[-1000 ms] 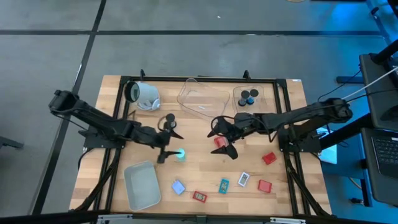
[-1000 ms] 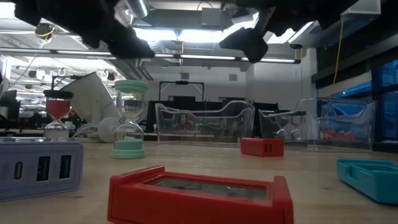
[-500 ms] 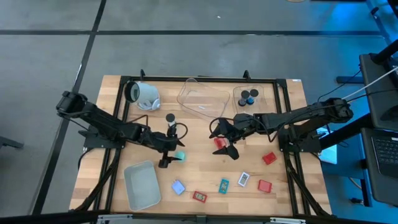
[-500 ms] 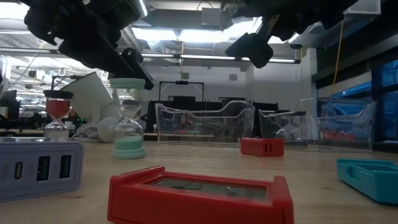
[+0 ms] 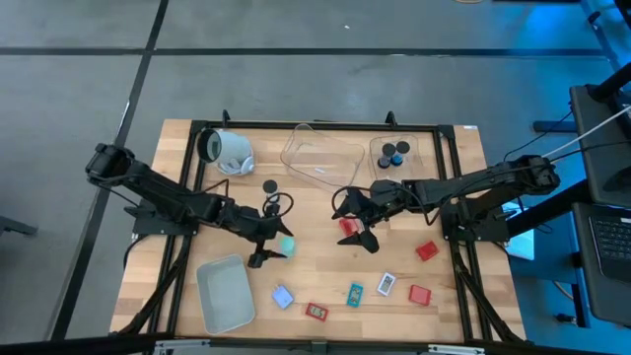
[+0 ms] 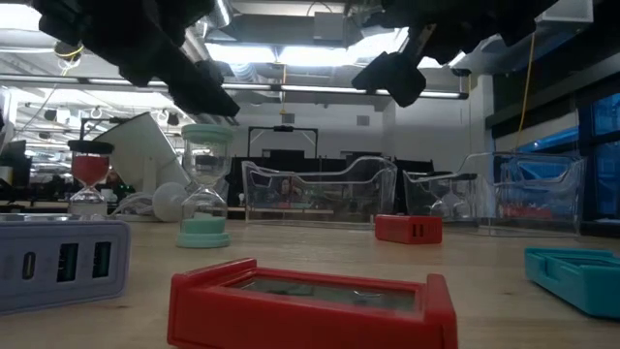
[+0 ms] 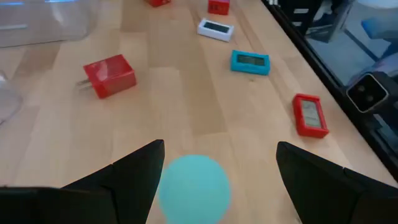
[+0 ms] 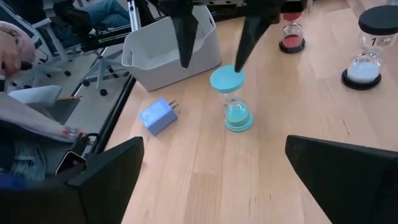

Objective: Pick & Place Office items
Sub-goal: Put the light green hourglass into the right transparent bin

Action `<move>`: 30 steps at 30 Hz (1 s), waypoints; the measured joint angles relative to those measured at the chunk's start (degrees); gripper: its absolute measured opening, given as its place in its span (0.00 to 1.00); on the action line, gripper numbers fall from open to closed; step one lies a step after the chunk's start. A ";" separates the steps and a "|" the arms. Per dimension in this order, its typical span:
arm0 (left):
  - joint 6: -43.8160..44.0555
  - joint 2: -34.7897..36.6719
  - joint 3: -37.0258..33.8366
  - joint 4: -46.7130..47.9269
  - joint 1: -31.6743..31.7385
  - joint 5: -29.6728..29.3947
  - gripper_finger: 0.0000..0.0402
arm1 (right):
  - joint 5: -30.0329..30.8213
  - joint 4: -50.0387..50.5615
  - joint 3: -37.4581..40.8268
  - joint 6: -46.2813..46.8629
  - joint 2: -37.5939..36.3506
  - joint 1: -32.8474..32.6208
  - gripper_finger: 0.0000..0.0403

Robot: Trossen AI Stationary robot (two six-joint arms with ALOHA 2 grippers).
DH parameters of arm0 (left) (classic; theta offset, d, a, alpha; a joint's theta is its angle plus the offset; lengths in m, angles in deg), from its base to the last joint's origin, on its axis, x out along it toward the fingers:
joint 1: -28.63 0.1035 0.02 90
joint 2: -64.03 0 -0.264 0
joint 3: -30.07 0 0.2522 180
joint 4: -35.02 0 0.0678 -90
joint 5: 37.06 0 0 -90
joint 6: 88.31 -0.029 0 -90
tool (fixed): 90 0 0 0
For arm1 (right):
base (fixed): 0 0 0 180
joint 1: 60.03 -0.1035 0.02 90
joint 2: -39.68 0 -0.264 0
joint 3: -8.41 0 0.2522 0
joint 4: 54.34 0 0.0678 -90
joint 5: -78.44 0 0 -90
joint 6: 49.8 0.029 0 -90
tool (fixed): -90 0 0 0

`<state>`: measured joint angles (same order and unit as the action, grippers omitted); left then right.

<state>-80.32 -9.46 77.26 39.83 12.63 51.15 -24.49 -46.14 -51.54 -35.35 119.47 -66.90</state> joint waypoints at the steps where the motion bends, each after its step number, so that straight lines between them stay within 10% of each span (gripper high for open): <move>1: -0.45 -0.02 0.00 0.04 -0.28 -0.89 0.77 | 0.00 -0.03 0.00 -0.15 0.00 0.00 0.98; 30: -2.59 -4.87 0.02 0.20 -0.03 -2.60 0.59 | -0.02 0.07 0.00 -1.48 0.00 0.00 0.98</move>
<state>-82.90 -14.34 77.29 40.03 12.60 48.55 -24.51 -46.07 -51.54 -36.83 119.47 -66.90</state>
